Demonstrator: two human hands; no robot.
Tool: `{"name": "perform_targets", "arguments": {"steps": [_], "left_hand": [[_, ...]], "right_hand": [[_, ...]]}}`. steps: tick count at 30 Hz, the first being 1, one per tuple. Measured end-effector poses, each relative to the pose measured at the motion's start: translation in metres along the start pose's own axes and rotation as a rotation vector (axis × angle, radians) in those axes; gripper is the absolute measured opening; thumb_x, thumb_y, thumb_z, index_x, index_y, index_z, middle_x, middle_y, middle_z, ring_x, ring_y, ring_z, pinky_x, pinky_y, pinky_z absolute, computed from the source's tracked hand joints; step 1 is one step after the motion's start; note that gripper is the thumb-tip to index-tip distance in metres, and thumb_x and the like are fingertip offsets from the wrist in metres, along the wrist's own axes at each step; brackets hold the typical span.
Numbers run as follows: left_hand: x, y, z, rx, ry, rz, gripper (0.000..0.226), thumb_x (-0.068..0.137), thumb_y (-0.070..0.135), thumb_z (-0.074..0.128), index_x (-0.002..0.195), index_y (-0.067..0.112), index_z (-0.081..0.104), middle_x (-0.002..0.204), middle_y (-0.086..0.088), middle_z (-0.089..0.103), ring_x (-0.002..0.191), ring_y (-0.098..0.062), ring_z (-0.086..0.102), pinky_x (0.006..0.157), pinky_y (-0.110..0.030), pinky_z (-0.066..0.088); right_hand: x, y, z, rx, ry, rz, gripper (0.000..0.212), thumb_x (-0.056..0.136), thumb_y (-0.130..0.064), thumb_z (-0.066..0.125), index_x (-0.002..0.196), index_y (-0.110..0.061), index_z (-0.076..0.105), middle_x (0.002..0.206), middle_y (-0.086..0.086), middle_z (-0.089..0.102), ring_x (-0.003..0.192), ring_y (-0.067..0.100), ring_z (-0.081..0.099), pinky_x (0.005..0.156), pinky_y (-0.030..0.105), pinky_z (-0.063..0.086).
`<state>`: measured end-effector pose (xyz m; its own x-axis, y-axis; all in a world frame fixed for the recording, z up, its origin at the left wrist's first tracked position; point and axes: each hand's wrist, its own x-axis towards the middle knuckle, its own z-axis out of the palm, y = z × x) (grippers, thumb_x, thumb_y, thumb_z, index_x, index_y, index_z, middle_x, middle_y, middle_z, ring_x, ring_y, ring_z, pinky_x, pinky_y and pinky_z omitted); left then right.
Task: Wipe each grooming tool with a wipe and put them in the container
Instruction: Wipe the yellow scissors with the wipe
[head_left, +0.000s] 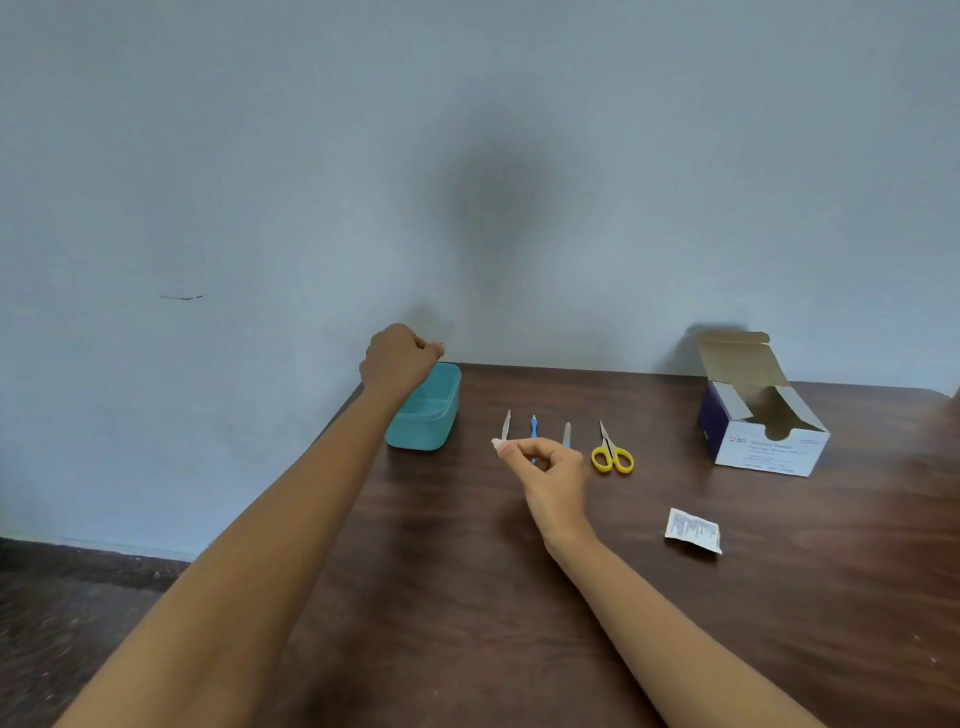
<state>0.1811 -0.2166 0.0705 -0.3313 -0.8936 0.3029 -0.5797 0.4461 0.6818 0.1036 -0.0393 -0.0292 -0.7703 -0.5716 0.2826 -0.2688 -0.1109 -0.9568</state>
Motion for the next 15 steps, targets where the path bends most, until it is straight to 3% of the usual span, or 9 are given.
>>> {"name": "perform_targets", "arguments": {"steps": [2,5,9,15], "left_hand": [[0.010,-0.003,0.007,0.165,-0.002,-0.018,0.029,0.083,0.034,0.067,0.079,0.005,0.065,0.079,-0.008,0.066,0.076,-0.026,0.064,0.072,-0.034,0.051],[0.015,-0.003,0.016,0.310,-0.050,-0.061,0.021,0.077,0.021,0.067,0.091,0.006,0.063,0.099,-0.012,0.065,0.091,-0.030,0.064,0.079,-0.035,0.051],[0.016,0.004,0.029,0.395,-0.156,-0.052,0.019,0.076,0.014,0.066,0.092,0.007,0.061,0.103,-0.011,0.063,0.090,-0.027,0.062,0.073,-0.032,0.046],[0.019,0.002,0.048,0.488,-0.199,-0.078,0.019,0.085,0.008,0.054,0.104,0.008,0.058,0.112,-0.010,0.059,0.105,-0.029,0.058,0.096,-0.039,0.045]], "right_hand": [[0.002,0.001,-0.002,0.031,-0.002,0.030,0.012,0.078,-0.028,0.076,0.079,-0.016,0.077,0.063,-0.011,0.067,0.059,-0.001,0.053,0.057,0.010,0.042],[0.004,0.005,-0.001,0.049,-0.007,0.082,0.012,0.078,-0.029,0.076,0.081,-0.017,0.077,0.074,-0.005,0.072,0.068,0.008,0.060,0.062,0.011,0.047],[0.004,0.003,0.000,0.051,-0.011,0.085,0.013,0.078,-0.029,0.077,0.077,-0.016,0.077,0.051,-0.016,0.057,0.051,0.001,0.045,0.055,0.012,0.040],[0.005,0.004,0.000,0.025,-0.010,0.101,0.016,0.078,-0.031,0.077,0.080,-0.015,0.077,0.048,-0.018,0.054,0.050,-0.001,0.047,0.054,0.012,0.039]]}}
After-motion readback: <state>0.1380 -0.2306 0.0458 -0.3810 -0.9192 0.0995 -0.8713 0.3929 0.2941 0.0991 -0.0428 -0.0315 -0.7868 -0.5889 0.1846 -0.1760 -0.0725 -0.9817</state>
